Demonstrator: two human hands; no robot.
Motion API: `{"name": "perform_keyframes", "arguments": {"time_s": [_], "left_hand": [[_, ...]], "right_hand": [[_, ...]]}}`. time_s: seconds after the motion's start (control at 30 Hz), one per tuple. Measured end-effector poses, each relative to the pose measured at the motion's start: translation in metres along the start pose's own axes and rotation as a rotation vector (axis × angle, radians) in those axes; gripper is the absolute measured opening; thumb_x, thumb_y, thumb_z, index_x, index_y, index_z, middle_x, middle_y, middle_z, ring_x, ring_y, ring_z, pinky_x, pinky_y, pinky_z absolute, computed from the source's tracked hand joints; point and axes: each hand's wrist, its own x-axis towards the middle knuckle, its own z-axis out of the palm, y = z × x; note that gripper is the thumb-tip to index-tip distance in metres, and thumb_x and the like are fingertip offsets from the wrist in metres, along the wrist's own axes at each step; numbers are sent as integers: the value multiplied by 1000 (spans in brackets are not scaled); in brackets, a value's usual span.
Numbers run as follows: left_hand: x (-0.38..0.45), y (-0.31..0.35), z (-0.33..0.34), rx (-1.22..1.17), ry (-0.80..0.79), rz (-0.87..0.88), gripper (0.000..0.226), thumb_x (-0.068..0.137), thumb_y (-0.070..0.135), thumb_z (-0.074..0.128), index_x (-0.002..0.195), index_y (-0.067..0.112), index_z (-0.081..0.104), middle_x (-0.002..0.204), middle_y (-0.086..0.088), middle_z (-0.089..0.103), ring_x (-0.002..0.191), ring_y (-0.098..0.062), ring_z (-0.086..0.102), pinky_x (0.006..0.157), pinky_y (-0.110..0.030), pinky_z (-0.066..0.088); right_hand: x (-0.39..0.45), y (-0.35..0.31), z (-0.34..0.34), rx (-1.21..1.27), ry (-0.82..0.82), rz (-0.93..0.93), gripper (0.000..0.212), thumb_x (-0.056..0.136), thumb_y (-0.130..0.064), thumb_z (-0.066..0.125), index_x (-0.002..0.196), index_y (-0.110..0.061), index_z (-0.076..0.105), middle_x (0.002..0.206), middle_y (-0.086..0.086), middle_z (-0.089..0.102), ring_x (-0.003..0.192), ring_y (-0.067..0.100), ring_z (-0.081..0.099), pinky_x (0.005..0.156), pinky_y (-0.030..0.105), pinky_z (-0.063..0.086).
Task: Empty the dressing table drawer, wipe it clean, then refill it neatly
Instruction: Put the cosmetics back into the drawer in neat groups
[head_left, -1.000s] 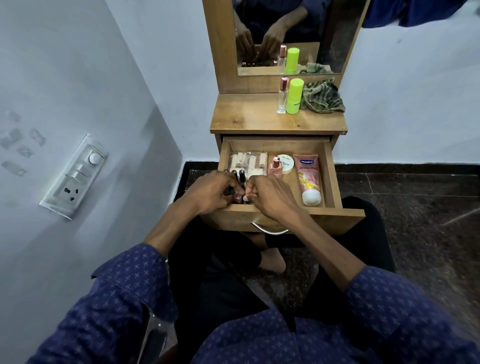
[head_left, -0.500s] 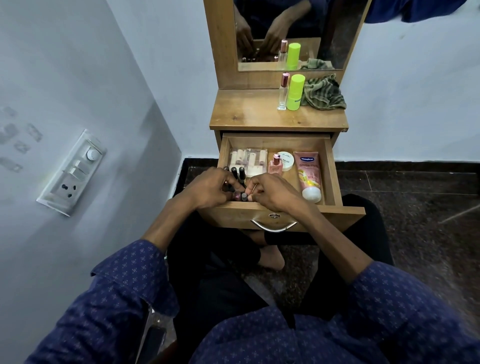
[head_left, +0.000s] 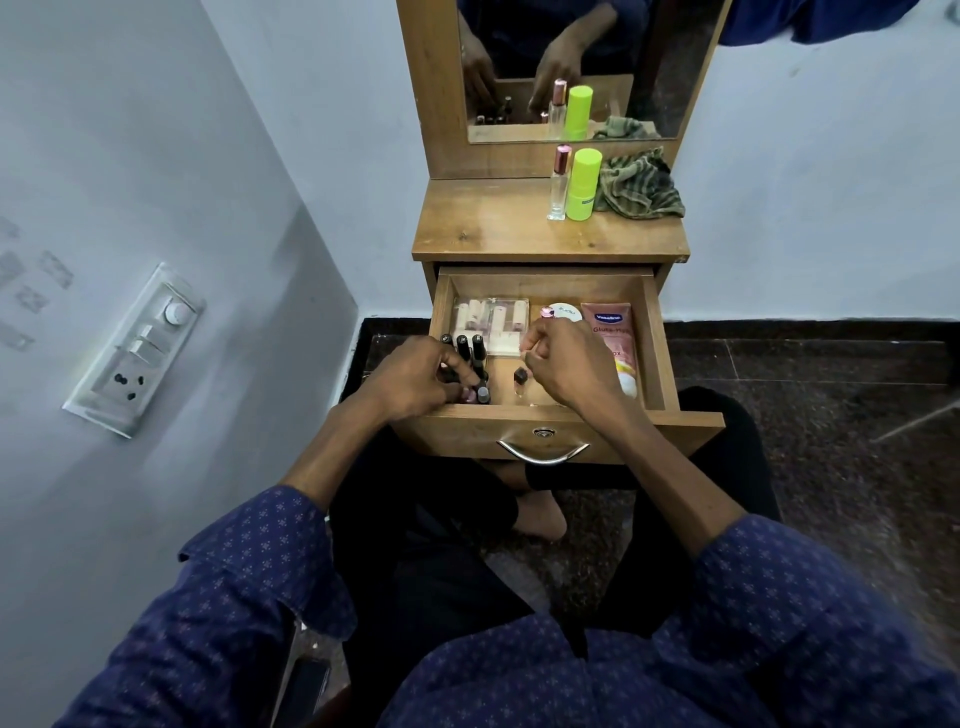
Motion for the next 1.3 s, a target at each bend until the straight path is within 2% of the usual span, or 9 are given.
{"name": "perform_keyframes", "arguments": {"time_s": [0.2, 0.37, 0.47, 0.57, 0.63, 0.73, 0.87, 1.13, 1.3], "left_hand": [[0, 4, 0, -2, 86, 19, 14, 91, 15, 79, 99, 27, 84, 92, 16, 78, 75, 6, 68, 71, -21, 49], [1, 4, 3, -29, 325, 66, 12, 94, 22, 75, 104, 27, 80, 97, 16, 70, 75, 10, 58, 66, -20, 41], [4, 5, 6, -15, 433, 51, 20, 92, 26, 75, 112, 31, 76, 102, 15, 63, 77, -1, 60, 69, -27, 49], [10, 5, 10, 38, 493, 38, 25, 93, 32, 73, 117, 33, 71, 112, 13, 59, 94, -7, 63, 80, -35, 56], [16, 3, 15, 82, 498, 18, 28, 94, 41, 72, 120, 30, 70, 116, 13, 57, 102, -9, 62, 83, -39, 58], [25, 2, 18, 148, 500, 16, 31, 95, 48, 70, 120, 30, 72, 116, 11, 55, 112, -9, 55, 83, -38, 58], [30, 1, 21, 239, 483, 64, 32, 96, 47, 71, 119, 26, 74, 120, 4, 54, 116, -15, 48, 89, -35, 52], [31, 4, 25, 391, 465, 62, 28, 94, 42, 73, 113, 21, 76, 129, -3, 57, 120, -22, 50, 96, -42, 53], [30, 7, 24, 375, 426, 53, 28, 97, 39, 72, 117, 20, 74, 130, -3, 55, 119, -23, 49, 93, -43, 52]], "right_hand": [[1, 7, 9, -158, -55, -44, 33, 82, -38, 84, 110, -28, 69, 104, 4, 75, 109, 30, 63, 88, 41, 49], [6, 0, 17, -257, -79, -79, 19, 78, -34, 87, 88, -27, 72, 94, 2, 75, 94, 28, 69, 99, 50, 50], [12, -9, 18, -275, -54, -120, 14, 80, -30, 79, 92, -28, 71, 92, 5, 73, 86, 31, 70, 84, 48, 57], [22, -15, 19, -225, -5, -145, 14, 83, -30, 71, 97, -33, 68, 91, 1, 70, 90, 30, 69, 76, 44, 58], [23, -20, 19, -194, 26, -160, 14, 85, -31, 65, 99, -33, 68, 92, -2, 70, 89, 29, 70, 70, 39, 56], [26, -24, 24, -194, 36, -174, 18, 90, -23, 67, 106, -29, 72, 98, 2, 72, 92, 28, 69, 65, 31, 38], [27, -21, 38, -141, 9, -145, 27, 85, -9, 68, 103, -29, 71, 92, 4, 73, 87, 31, 70, 66, 34, 48], [30, -18, 44, -115, 2, -118, 28, 84, -8, 71, 105, -26, 72, 90, 8, 73, 86, 32, 72, 71, 38, 58], [20, -15, 25, -154, 111, -242, 34, 88, -10, 62, 118, -27, 64, 94, -1, 72, 90, 26, 68, 65, 34, 44]]}}
